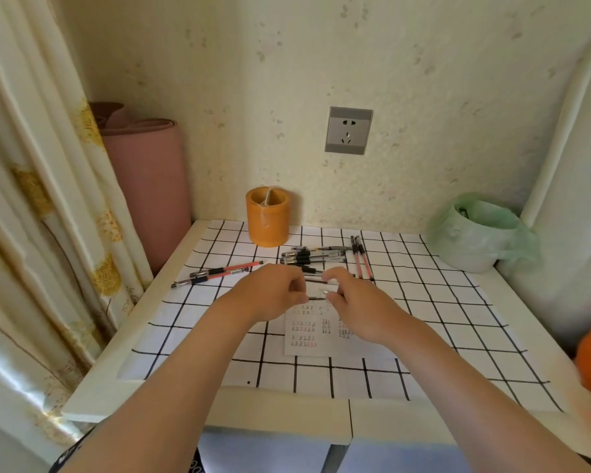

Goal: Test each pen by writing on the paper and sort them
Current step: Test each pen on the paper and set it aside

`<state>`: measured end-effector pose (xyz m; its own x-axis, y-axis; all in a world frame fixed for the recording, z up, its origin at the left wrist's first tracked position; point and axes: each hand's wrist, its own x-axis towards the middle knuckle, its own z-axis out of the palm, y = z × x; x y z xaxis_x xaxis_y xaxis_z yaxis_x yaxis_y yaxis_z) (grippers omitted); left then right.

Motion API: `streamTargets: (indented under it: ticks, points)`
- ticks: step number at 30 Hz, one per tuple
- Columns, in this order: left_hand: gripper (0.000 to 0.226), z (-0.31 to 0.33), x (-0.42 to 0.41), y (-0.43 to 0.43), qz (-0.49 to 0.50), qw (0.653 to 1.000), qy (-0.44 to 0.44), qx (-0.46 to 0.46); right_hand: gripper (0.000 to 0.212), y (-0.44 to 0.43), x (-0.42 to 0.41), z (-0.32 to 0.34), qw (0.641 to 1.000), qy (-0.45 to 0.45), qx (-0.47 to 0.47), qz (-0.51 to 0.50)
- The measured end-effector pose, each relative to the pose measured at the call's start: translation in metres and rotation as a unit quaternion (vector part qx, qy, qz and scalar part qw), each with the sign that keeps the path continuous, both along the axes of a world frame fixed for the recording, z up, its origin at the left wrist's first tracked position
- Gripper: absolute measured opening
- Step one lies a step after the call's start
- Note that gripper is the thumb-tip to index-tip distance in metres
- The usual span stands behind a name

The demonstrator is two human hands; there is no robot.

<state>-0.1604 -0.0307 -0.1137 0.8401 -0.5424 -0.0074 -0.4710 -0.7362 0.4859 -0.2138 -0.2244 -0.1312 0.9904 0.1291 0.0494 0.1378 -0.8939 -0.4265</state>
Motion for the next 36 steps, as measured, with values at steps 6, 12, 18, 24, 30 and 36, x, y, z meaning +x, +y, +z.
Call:
streamTargets:
  ticks: [6,12,18,24,30,36]
  points:
    - [0.012,-0.009,0.002,-0.005,0.007,0.995,0.031,0.097,0.043,-0.01,-0.003,-0.003,0.919,0.067,0.377,-0.091]
    - [0.019,-0.013,0.012,-0.005,0.006,0.987,0.041,0.156,0.04,-0.016,-0.008,-0.011,0.9,0.097,0.417,-0.079]
    - [0.045,-0.017,0.013,-0.012,-0.055,0.992,0.023,0.114,0.026,-0.01,-0.016,-0.019,0.886,0.099,0.439,-0.113]
    - [0.046,-0.024,0.01,-0.018,-0.074,0.991,0.024,0.112,0.014,-0.009,-0.018,-0.027,0.906,0.088,0.401,-0.104]
    - [0.048,-0.024,0.014,-0.02,-0.071,0.99,0.048,0.109,0.017,-0.008,-0.017,-0.034,0.935,0.053,0.349,-0.034]
    - [0.046,-0.027,0.017,-0.02,-0.067,0.991,0.056,0.103,0.02,-0.006,-0.011,-0.041,0.951,0.023,0.31,-0.004]
